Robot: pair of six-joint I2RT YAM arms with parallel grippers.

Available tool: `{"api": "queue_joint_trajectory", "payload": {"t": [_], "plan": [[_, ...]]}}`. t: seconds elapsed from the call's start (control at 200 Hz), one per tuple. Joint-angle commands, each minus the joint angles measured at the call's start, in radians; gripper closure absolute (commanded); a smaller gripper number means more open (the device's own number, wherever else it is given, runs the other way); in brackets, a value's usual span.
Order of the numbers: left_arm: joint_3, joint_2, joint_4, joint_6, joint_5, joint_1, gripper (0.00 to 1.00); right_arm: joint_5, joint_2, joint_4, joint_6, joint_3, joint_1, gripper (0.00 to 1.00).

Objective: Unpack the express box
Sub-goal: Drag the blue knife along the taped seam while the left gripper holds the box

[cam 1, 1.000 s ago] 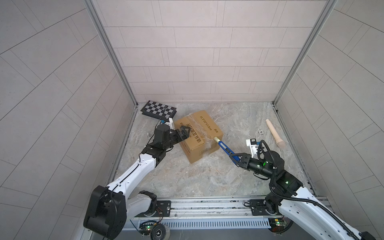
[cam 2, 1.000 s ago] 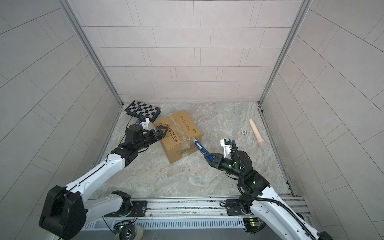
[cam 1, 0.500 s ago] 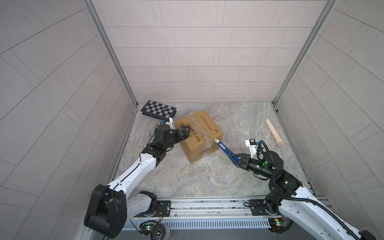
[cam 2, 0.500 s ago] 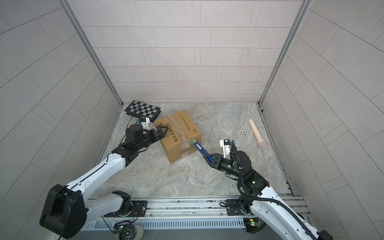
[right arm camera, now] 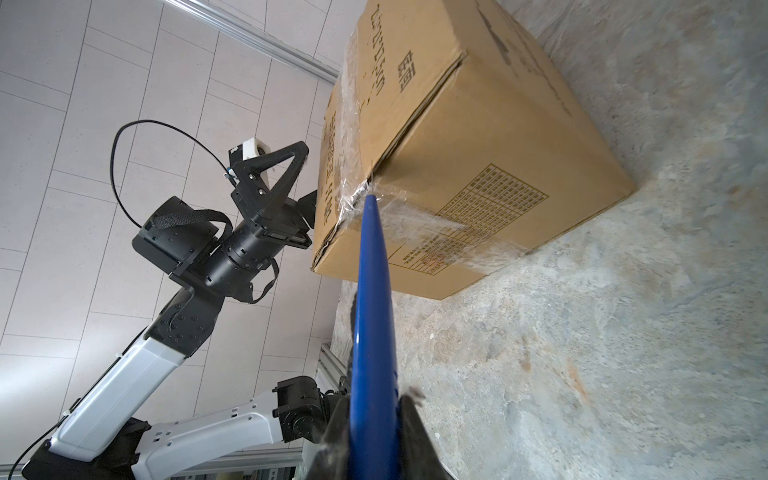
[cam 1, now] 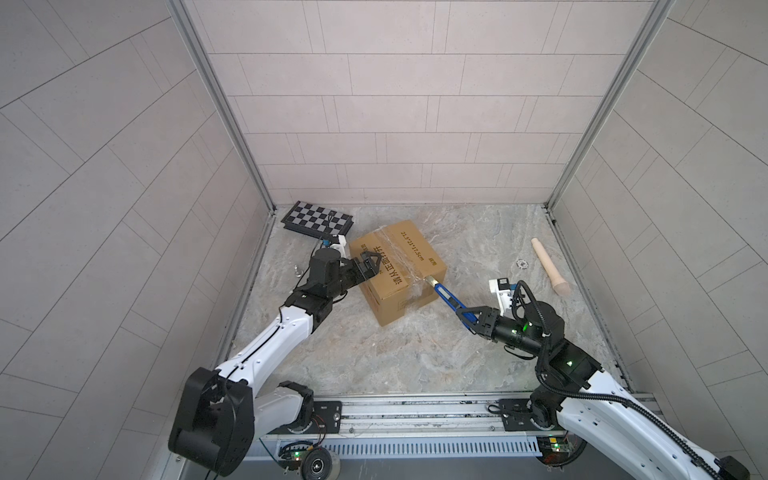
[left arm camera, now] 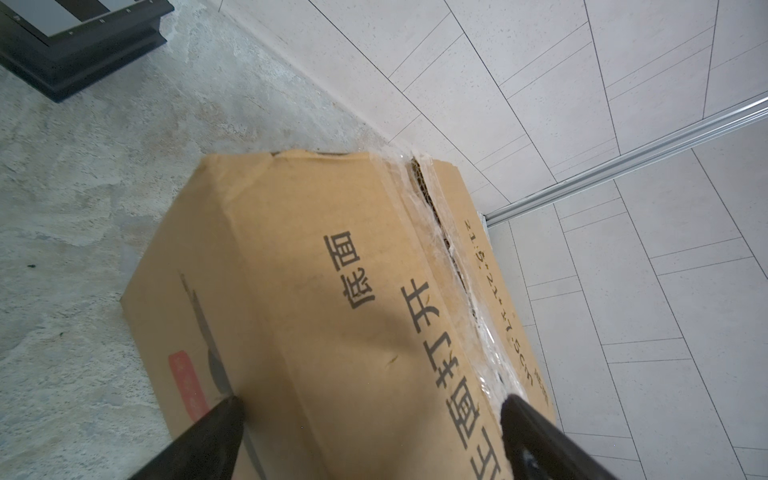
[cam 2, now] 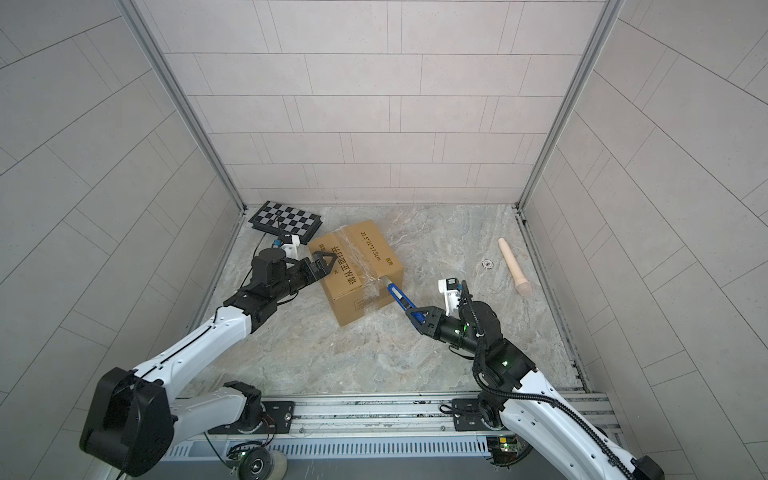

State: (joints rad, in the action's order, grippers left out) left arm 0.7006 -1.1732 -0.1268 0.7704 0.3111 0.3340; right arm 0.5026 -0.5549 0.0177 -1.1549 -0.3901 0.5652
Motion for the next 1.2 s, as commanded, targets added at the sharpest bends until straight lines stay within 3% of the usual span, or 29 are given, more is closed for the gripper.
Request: {"api": "queue_joint_trajectory", "payload": {"t": [0.0,0.656,1.197], "plan": [[-0.013,-0.008,-0.032,0.004,0.019,0.007,0.0,-0.013,0.0,-0.045,-0.011,0.0,0.006,1.0],[-0.037,-0.006,-0.055,0.014,0.029,0.008,0.0,-0.037,-0.05,-0.148,-0.083,-0.007,0.026,1.0],[-0.075,-0.031,-0.114,0.041,0.042,0.028,0.03,-0.103,-0.157,-0.314,-0.179,-0.018,0.133,1.0]]}}
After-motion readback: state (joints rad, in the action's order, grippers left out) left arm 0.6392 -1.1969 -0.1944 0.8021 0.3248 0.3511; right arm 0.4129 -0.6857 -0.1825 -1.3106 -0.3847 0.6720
